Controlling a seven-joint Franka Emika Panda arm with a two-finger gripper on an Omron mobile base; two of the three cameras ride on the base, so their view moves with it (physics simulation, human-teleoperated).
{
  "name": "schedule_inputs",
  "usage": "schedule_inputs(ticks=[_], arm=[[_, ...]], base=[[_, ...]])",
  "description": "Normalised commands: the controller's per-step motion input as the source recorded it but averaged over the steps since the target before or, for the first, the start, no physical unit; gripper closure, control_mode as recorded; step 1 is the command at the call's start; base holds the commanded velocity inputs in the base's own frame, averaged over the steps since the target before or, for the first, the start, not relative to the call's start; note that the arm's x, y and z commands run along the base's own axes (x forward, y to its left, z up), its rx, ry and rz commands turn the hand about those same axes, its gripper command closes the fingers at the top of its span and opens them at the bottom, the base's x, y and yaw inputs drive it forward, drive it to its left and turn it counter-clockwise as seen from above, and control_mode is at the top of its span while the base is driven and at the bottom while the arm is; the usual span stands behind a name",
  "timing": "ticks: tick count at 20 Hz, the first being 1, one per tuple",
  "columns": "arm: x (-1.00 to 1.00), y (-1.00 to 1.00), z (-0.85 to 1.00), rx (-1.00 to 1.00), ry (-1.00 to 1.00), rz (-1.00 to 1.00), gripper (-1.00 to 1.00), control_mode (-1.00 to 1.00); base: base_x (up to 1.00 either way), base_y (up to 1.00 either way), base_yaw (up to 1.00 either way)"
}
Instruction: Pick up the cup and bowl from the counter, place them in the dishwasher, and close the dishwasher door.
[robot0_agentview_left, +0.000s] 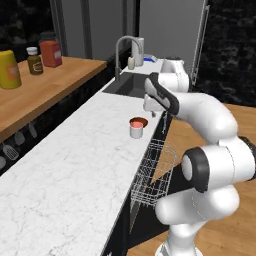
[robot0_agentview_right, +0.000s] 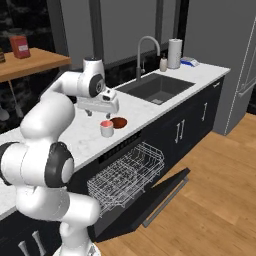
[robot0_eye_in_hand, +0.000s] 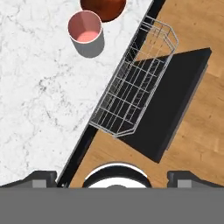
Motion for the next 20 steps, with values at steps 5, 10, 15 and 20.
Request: schedule_inputs(ticks=[5,10,15,20], arm=[[1.00,0.01,-0.91,0.00,0.31,-0.15,-1.00,-1.00],[1.00,-0.12,-0.23,0.00,0.14,-0.05,-1.00,-1.00],[0.61,-0.09,-0.21,0.00,0.03,0.00,-1.00,-1.00],[0.35,0.03,-0.51,0.01,-0.06,0.00,-1.00,-1.00]], base=[[0.00,0.00,0.00],[0.00,0.00,0.00],[0.00,0.00,0.00],[0.00,0.00,0.00]])
